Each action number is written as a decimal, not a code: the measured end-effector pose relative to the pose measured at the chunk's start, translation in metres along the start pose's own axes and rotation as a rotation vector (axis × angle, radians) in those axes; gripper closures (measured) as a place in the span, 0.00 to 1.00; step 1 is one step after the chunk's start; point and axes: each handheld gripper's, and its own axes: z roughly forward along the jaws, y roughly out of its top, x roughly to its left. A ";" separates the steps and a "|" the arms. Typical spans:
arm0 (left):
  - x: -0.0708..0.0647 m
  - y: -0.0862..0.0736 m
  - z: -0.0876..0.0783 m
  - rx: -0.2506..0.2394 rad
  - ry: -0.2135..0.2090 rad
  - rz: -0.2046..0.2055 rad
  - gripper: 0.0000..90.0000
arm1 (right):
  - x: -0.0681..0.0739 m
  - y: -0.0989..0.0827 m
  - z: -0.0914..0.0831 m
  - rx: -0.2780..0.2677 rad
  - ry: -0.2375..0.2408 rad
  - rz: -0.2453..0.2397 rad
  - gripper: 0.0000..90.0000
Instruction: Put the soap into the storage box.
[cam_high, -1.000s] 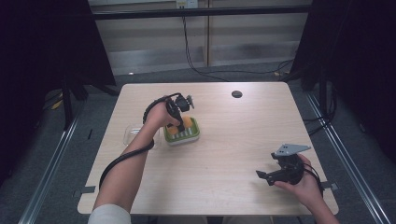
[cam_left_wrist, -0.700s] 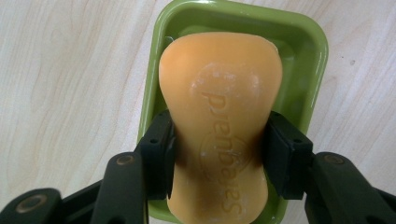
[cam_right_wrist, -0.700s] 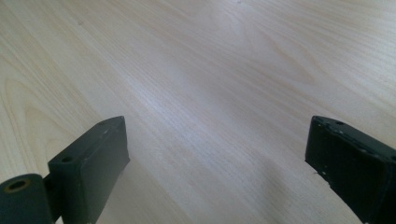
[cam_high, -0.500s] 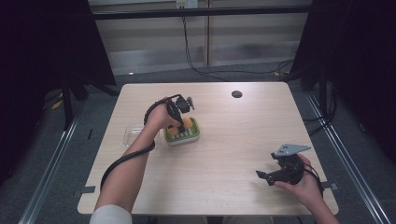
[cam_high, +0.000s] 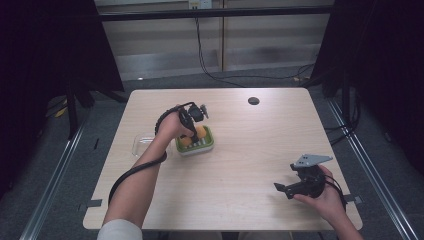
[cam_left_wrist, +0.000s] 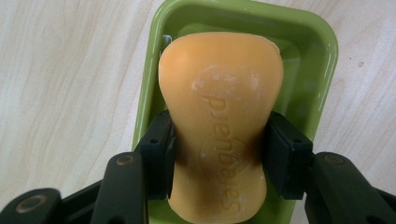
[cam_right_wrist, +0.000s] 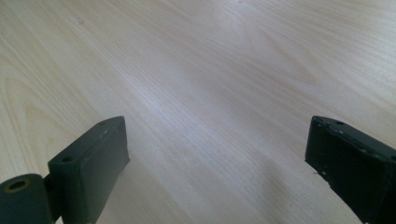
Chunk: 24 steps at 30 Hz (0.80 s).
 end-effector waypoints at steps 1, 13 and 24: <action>0.000 0.000 0.001 0.002 0.000 0.009 0.55 | 0.000 0.000 0.000 0.000 0.000 0.000 0.06; 0.001 0.001 0.007 0.009 -0.007 -0.001 0.55 | 0.000 0.000 0.000 0.000 0.001 -0.001 0.06; 0.002 0.001 0.007 0.012 -0.004 0.003 0.55 | 0.000 0.000 0.000 -0.002 -0.002 -0.001 0.06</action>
